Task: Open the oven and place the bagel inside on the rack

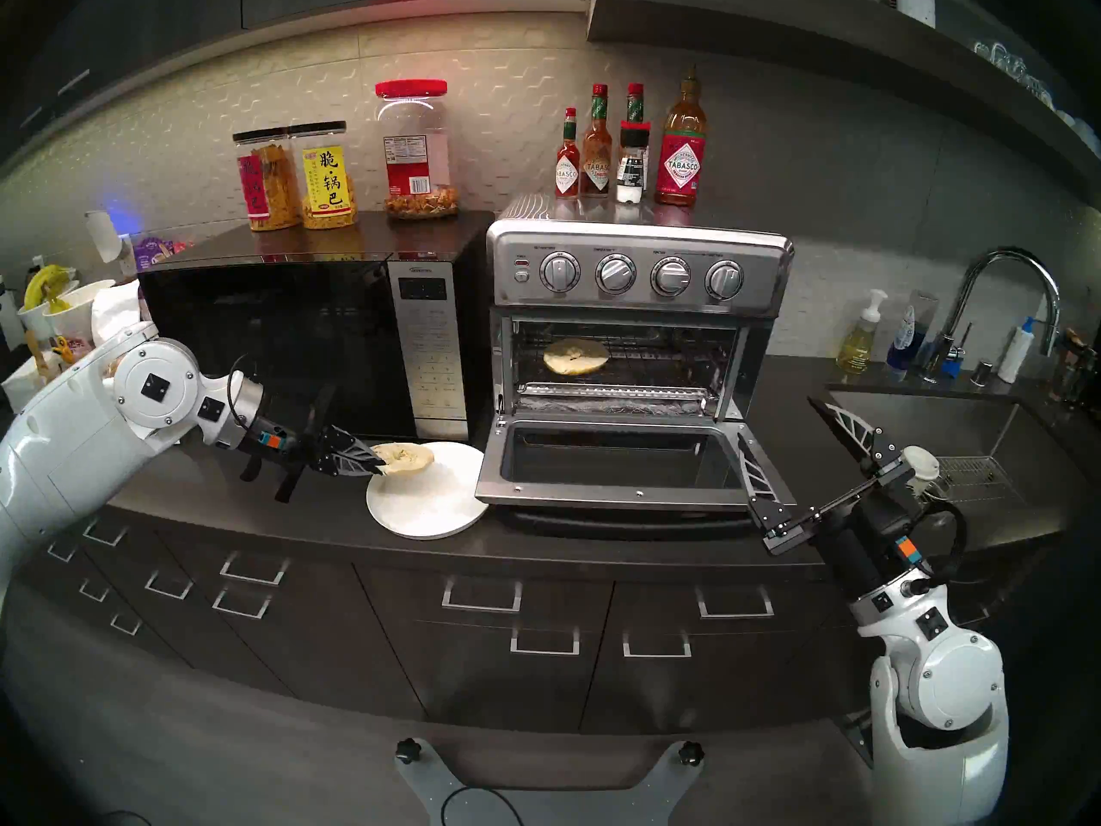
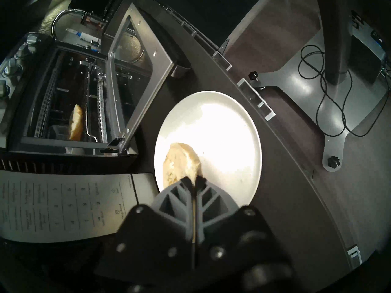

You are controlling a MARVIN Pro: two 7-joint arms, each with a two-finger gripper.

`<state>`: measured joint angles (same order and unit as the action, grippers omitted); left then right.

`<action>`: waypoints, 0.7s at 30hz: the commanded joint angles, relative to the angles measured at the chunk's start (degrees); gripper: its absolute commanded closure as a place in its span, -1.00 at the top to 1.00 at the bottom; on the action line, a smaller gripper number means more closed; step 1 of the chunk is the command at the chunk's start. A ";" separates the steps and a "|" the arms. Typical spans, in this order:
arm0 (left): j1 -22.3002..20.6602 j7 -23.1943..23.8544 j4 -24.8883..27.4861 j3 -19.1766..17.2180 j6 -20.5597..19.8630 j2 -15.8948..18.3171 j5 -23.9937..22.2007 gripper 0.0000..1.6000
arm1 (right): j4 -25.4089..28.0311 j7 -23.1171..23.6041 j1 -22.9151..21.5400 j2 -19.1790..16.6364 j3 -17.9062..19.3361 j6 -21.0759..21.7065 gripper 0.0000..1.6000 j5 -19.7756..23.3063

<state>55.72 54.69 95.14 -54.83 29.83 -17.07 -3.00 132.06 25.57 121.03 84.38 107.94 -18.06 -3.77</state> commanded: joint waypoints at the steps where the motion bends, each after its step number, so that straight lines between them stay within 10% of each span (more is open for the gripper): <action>1: 1.89 -5.64 4.18 -3.86 -0.28 5.97 -1.21 -1.00 | 1.17 0.10 -0.16 -0.09 -0.06 -0.29 1.00 0.24; 21: 6.73 -12.65 19.22 -14.67 -3.45 9.67 -0.68 -1.00 | 1.12 0.08 -0.19 -0.09 -0.07 -0.29 1.00 0.20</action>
<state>61.83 44.11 109.50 -64.95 27.49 -9.05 -3.30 132.05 25.57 121.02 84.39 107.93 -18.06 -3.78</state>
